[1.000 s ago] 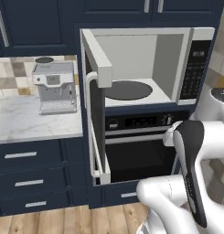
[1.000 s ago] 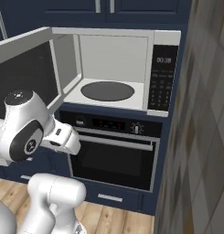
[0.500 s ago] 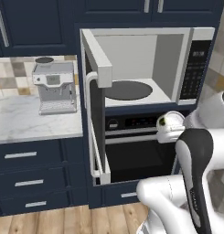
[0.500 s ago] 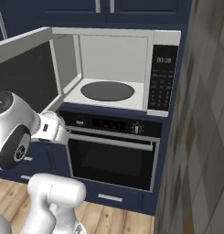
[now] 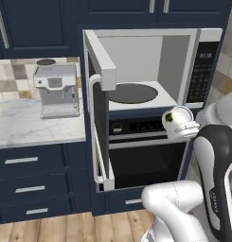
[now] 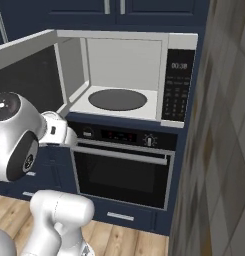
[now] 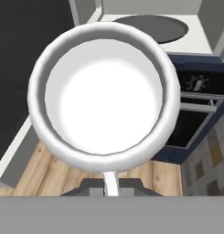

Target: Pick the mug from the counter and place it inside the microwave. Then close the microwave.

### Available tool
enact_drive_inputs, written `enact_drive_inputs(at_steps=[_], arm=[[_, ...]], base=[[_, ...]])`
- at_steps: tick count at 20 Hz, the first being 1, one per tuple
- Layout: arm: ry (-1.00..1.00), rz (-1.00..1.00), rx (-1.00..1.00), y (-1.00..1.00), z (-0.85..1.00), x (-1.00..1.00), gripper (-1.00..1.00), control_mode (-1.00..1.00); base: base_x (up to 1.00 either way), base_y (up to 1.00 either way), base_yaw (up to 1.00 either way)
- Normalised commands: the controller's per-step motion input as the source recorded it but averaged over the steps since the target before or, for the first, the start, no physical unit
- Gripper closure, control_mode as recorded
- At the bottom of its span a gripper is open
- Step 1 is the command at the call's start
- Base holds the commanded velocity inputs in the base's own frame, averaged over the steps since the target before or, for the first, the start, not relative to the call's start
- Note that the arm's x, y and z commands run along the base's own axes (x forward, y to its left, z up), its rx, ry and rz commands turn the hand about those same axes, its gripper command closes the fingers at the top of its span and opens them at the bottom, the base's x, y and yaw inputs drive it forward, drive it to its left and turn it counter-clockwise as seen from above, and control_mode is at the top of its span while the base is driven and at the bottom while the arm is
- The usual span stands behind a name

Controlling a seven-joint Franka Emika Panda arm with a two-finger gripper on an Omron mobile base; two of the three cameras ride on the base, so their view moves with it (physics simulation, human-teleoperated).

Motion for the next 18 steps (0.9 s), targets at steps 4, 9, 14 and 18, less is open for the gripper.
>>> enact_drive_inputs(at_steps=[4,9,14,18], arm=[[0.08,0.0,0.0,-0.01,0.31,0.31,1.0,-1.0],[0.19,-0.02,0.0,0.0,0.39,0.32,1.0,-1.0],[0.19,-0.07,-0.01,0.0,0.07,0.32,1.0,-1.0],[0.15,-0.08,0.0,-0.03,-0.01,0.28,1.0,-1.0]], base=[[0.0,0.0,0.0],[0.0,0.0,0.0],[0.0,0.0,0.0],[0.0,0.0,0.0]])
